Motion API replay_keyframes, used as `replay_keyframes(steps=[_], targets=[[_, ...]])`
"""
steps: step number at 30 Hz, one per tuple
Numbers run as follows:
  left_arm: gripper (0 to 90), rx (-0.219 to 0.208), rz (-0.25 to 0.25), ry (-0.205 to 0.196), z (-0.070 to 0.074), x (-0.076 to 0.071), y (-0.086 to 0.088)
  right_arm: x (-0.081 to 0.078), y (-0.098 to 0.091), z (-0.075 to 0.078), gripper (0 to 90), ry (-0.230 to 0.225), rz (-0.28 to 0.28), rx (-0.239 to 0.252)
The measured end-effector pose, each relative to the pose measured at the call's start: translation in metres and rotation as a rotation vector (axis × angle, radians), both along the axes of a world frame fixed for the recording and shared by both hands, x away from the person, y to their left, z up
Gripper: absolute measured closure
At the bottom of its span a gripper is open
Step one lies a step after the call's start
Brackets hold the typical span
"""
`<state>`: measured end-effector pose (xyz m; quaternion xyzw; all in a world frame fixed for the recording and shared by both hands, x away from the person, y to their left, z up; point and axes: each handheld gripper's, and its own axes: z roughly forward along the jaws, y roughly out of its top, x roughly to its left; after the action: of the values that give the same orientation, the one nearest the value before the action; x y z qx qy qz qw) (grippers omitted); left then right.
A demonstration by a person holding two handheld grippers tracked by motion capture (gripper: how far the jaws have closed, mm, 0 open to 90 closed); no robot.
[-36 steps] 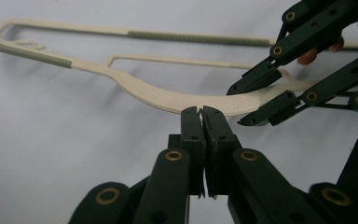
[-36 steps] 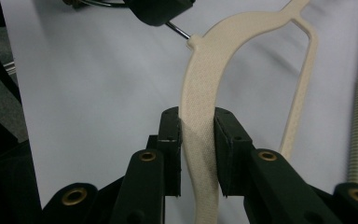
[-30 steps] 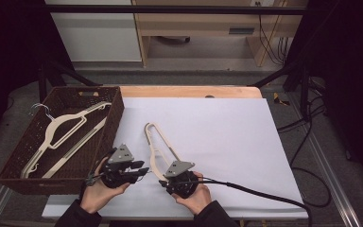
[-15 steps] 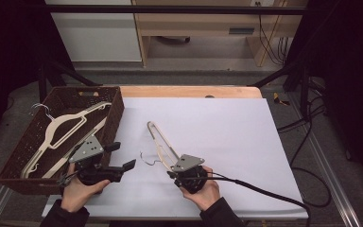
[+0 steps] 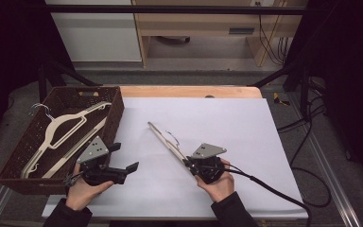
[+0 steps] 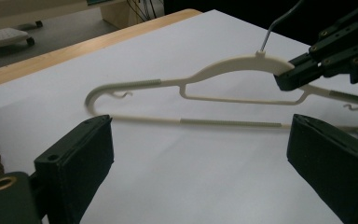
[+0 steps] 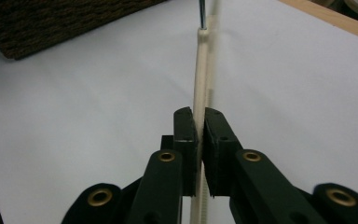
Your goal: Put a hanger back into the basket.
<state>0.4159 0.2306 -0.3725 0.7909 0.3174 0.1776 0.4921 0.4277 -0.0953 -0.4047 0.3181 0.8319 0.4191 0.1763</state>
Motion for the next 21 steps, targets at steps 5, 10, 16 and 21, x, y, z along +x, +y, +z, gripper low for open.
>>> replay_keyframes(steps=[5, 10, 16, 21], targets=[[6.4, 0.011, -0.009, 0.003, -0.004, 0.002, -0.004, 0.0, -0.011, 0.008, 86.7, 0.014, 0.065, 0.048], [6.4, 0.025, -0.036, -0.006, -0.002, 0.003, -0.012, -0.002, -0.014, 0.014, 86.8, 0.031, 0.11, 0.08], [6.6, 0.051, -0.072, -0.009, 0.002, 0.009, -0.026, -0.006, -0.024, 0.025, 86.8, 0.038, 0.168, 0.076], [7.6, 0.08, -0.134, -0.001, 0.004, 0.015, -0.046, -0.009, -0.029, 0.027, 86.8, 0.059, 0.238, 0.089]])
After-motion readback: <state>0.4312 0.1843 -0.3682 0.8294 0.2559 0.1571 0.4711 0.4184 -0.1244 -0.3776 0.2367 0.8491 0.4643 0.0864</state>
